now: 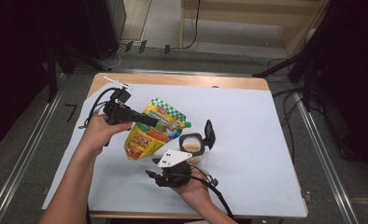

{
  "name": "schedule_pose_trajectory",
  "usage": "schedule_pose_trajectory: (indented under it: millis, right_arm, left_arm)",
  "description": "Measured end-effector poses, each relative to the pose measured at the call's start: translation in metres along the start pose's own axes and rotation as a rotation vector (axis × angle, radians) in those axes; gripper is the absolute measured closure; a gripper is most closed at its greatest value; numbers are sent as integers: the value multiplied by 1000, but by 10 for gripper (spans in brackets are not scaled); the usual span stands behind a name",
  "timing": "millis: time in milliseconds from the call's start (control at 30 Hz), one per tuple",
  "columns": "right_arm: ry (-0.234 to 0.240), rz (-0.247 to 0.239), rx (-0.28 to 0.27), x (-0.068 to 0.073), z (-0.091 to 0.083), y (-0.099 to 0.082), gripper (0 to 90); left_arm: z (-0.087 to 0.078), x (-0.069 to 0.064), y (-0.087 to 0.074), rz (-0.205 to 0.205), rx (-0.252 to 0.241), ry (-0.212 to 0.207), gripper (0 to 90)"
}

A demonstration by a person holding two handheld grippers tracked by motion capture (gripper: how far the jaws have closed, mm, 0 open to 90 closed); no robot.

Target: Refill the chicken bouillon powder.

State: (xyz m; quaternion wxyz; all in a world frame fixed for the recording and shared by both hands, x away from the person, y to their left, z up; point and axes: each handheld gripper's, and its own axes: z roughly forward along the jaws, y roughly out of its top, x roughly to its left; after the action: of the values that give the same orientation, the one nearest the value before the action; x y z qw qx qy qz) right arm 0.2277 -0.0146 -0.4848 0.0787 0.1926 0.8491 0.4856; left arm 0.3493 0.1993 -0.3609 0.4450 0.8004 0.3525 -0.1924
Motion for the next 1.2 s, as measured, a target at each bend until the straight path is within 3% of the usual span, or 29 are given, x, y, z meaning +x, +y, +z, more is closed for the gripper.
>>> schedule_pose_trajectory:
  millis: [233, 433, 567, 667, 867, 933, 1200]
  right_arm:
    - [23, 38, -4, -5, -10, 8, 549]
    - [41, 45, 1, -14, -18, 14, 549]
    - [26, 46, -6, -18, -25, 18, 545]
    - [19, 52, -16, -22, -29, 19, 544]
    - [10, 66, -22, -29, -34, 19, 545]
    - [7, 60, -21, -29, -35, 19, 545]
    - [16, 62, -15, -29, -34, 20, 545]
  left_arm:
    - [-11, 3, 2, 2, -52, 35, 900]
    - [-16, 14, 4, -17, -84, 100, 900]
    - [-15, 22, 7, -17, -98, 135, 900]
    - [-12, 29, 11, -11, -146, 140, 900]
    - [2, 42, 14, 17, -197, 199, 900]
    - [2, 45, 12, 7, -218, 172, 900]
    - [-7, 44, 4, 19, -202, 162, 897]
